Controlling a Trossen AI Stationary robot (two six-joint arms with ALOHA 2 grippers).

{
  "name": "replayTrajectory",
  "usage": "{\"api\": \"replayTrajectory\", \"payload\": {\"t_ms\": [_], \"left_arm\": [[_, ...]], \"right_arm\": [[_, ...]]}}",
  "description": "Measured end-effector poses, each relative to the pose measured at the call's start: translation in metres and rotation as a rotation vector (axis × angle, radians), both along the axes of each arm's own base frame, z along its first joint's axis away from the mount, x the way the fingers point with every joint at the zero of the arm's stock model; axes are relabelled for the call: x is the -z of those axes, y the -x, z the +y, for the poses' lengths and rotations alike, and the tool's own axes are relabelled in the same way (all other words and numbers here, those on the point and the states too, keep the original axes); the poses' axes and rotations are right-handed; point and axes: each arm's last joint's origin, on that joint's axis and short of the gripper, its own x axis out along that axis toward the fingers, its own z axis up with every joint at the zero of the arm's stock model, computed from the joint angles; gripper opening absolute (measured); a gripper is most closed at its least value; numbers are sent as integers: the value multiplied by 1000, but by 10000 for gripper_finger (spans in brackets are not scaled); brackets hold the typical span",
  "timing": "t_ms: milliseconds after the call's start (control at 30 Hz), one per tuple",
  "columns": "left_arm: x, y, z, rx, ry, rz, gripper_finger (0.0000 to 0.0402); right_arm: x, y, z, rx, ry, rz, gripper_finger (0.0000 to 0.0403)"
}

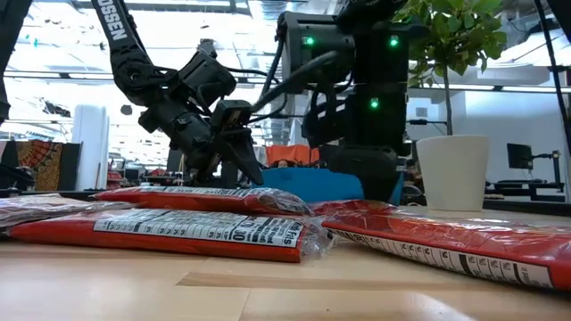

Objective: Sort popcorn bags into baskets
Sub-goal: Put the red popcorn bag into the blue bin

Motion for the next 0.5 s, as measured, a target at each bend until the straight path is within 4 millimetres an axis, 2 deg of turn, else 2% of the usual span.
{"api": "replayTrajectory", "payload": {"t_ms": [367,500], "left_arm": [[1,-2,-9,21,-18,7,246],[1,-1,-9,28,-10,6,246]], "right_arm": [[-2,-22,-4,-99,10,-172,16],[-18,-23,-8,-83,21,-180,13]]}}
